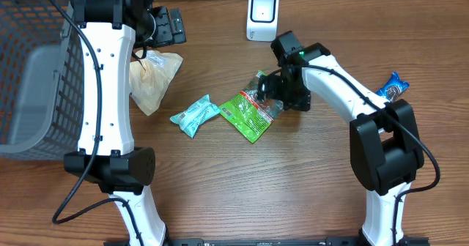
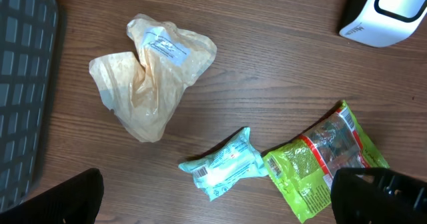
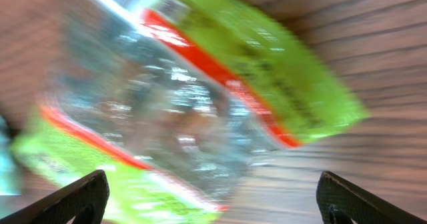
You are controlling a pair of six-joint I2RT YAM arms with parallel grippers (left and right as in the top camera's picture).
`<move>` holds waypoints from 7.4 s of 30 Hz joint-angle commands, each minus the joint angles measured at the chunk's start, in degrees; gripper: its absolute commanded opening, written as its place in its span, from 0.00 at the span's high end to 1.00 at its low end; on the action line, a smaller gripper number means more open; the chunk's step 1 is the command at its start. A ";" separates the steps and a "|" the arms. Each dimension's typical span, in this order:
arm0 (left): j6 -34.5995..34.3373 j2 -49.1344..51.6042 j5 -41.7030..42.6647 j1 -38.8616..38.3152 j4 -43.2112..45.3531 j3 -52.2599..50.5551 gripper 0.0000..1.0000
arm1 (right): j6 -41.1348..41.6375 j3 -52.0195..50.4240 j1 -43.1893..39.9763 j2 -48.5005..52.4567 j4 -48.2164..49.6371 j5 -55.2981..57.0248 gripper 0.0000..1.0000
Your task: Scan the item barcode
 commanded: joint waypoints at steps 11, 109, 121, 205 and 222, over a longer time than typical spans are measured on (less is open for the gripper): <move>0.26 -0.87 0.07 -0.04 0.04 -0.35 0.00 | 31.80 -8.87 4.50 -0.15 15.32 3.93 0.00; 0.26 -0.87 0.09 -0.04 0.04 -0.35 0.00 | -45.79 7.96 3.30 5.31 -3.43 7.13 0.96; 0.26 -0.87 0.07 -0.04 0.04 -0.35 0.00 | -51.36 12.81 10.54 2.49 -7.02 22.16 0.62; 0.26 -0.87 0.07 -0.04 0.04 -0.35 0.00 | -29.92 -16.85 4.59 -2.19 11.13 1.95 0.96; 0.26 -0.87 0.07 -0.04 0.04 -0.35 0.00 | -46.60 -12.00 2.93 -23.85 8.79 -5.57 0.96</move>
